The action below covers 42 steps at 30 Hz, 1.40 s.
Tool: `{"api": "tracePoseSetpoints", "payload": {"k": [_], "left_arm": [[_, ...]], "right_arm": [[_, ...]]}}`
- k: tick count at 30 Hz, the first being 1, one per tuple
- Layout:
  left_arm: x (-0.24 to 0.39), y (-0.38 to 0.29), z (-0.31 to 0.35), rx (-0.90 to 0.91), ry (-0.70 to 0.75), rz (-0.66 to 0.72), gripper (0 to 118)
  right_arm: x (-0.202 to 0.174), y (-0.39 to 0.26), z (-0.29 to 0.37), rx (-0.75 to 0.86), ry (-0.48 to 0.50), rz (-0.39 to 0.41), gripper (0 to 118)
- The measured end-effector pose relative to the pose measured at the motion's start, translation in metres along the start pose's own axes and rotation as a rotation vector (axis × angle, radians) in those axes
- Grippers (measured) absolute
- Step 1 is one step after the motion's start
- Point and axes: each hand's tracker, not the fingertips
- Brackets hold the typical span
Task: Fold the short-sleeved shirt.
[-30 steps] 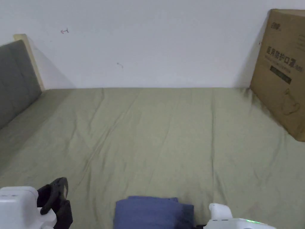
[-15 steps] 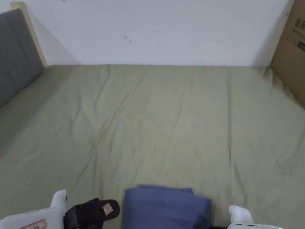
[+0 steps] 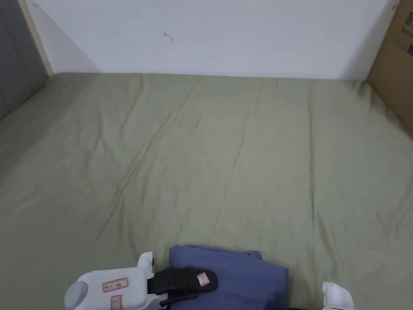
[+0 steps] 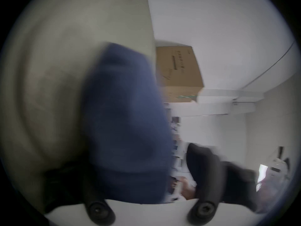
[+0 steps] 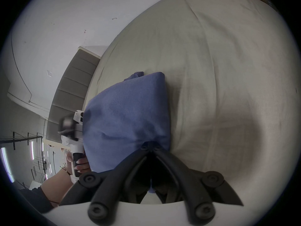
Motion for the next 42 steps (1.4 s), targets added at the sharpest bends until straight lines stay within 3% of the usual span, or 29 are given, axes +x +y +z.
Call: {"api": "tracePoseSetpoints", "payload": {"k": [1, 3, 4, 6, 8, 12, 14, 18, 24, 25, 26, 27, 28, 31, 34, 39, 41, 42], "left_arm": [[-0.006, -0.002, -0.002, 0.001, 0.162, -0.020, 19], [0.005, -0.007, 0.001, 0.019, 0.023, -0.011, 19], [0.014, -0.005, -0.001, 0.001, 0.115, -0.049, 19], [0.034, -0.006, 0.002, 0.017, 0.154, -0.064, 20], [0.064, -0.003, 0.016, 0.009, 0.202, -0.154, 20], [0.125, 0.015, 0.089, 0.047, 0.329, -0.335, 20], [0.140, 0.030, 0.131, 0.071, 0.464, -0.372, 20], [0.142, 0.064, 0.210, 0.084, 0.869, -0.405, 20], [0.108, 0.098, 0.270, 0.095, 1.393, -0.475, 21], [0.102, 0.100, 0.276, 0.090, 1.431, -0.490, 30], [0.097, 0.102, 0.283, 0.119, 1.431, -0.462, 52], [0.095, 0.103, 0.291, 0.150, 1.404, -0.423, 99], [0.089, 0.106, 0.302, 0.188, 1.389, -0.397, 118], [0.103, 0.102, 0.321, 0.296, 1.241, -0.398, 113], [0.132, 0.085, 0.322, 0.375, 1.184, -0.451, 113], [0.197, -0.001, 0.249, 0.523, 0.994, -0.592, 112], [0.215, -0.049, 0.203, 0.537, 0.920, -0.679, 96], [0.226, -0.070, 0.179, 0.532, 0.877, -0.727, 63]], "right_arm": [[0.001, 0.000, 0.000, 0.002, 0.004, -0.004, 0], [0.001, -0.001, 0.001, 0.008, 0.007, -0.019, 0], [0.000, -0.001, 0.002, 0.009, 0.004, -0.034, 0], [-0.007, 0.001, 0.009, 0.007, -0.015, -0.046, 0], [-0.023, 0.001, 0.024, 0.035, -0.055, -0.009, 0], [-0.054, -0.002, 0.063, 0.093, 0.012, 0.085, 0], [-0.070, -0.008, 0.082, 0.101, -0.013, 0.117, 0], [-0.096, -0.024, 0.104, 0.097, -0.054, 0.210, 0], [-0.099, -0.035, 0.099, 0.056, -0.129, 0.234, 0], [-0.096, -0.034, 0.097, 0.052, -0.138, 0.231, 0], [-0.095, -0.034, 0.096, 0.050, -0.145, 0.227, 0], [-0.096, -0.034, 0.096, 0.048, -0.150, 0.227, 0], [-0.097, -0.033, 0.096, 0.046, -0.155, 0.230, 0], [-0.099, -0.029, 0.100, 0.057, -0.157, 0.239, 0], [-0.103, -0.026, 0.106, 0.095, -0.152, 0.255, 0], [-0.116, -0.025, 0.124, 0.250, -0.145, 0.313, 0], [-0.123, -0.027, 0.134, 0.309, -0.131, 0.327, 0], [-0.127, -0.028, 0.140, 0.336, -0.125, 0.334, 0]]}}
